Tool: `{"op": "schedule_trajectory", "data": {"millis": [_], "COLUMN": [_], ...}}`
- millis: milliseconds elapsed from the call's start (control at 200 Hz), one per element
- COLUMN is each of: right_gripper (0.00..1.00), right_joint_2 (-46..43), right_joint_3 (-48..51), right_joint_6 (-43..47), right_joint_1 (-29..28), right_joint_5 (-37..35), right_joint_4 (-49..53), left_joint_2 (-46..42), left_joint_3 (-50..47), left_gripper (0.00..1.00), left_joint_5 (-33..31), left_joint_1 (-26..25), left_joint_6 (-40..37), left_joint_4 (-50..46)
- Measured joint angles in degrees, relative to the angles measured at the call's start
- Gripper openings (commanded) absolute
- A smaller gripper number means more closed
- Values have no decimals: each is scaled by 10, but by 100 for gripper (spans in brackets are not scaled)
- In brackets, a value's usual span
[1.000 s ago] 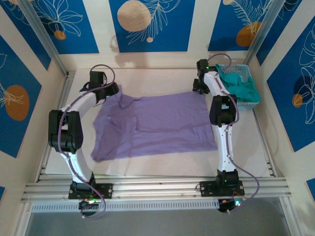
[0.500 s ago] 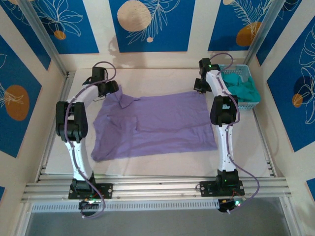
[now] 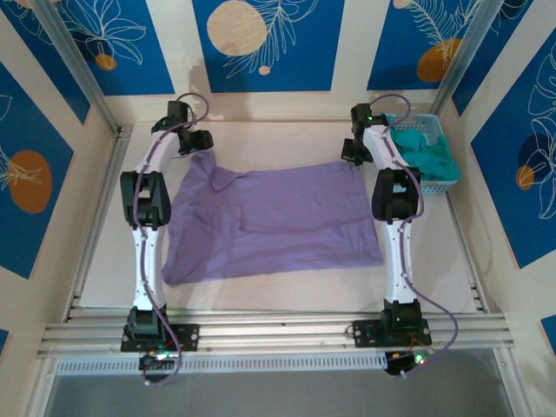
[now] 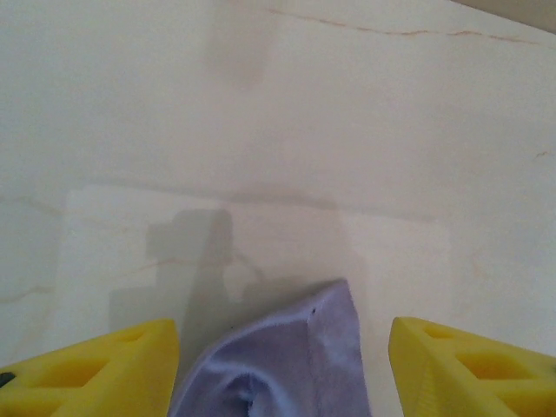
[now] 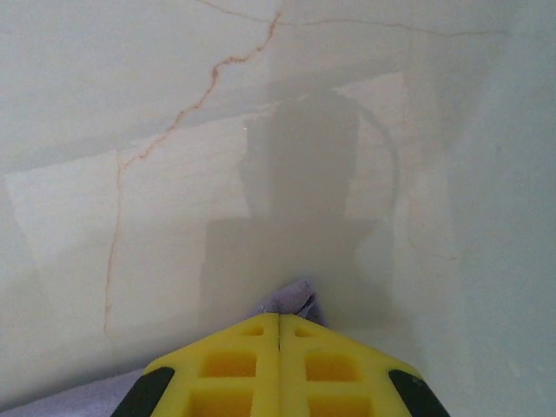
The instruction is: Fold the inside-out t-shirt
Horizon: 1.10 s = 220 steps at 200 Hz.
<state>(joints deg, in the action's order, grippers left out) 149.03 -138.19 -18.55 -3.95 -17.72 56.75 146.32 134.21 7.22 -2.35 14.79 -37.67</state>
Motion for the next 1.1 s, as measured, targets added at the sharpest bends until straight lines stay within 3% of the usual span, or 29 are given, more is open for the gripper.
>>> {"op": "schedule_trajectory", "data": {"millis": [305,530,745,875,1100], "right_gripper": [0,0,0,0,0], "right_joint_2": [-6,-8,-10,-13,-18], "right_joint_3": [3,3,3,3,12], "right_joint_6": [7,13,17,17,20], "right_joint_1": [-5,-11,-12,-12,-12], "right_joint_5": [13,17,17,17,26], "right_joint_4": [-2,-2,-2,-2,-8], "left_joint_2": [83,92,99,106,106], "left_joint_3": [125,143,158,164,164], "left_gripper": [57,33,19,0,0], "left_joint_5": [16,24,33,45,75], "left_joint_1": [-4,-6,-5,-5,-4], "left_joint_6": [-19,-28,-33,-34,-27], "left_joint_4": [-90,-124,-138,-141,-129]}}
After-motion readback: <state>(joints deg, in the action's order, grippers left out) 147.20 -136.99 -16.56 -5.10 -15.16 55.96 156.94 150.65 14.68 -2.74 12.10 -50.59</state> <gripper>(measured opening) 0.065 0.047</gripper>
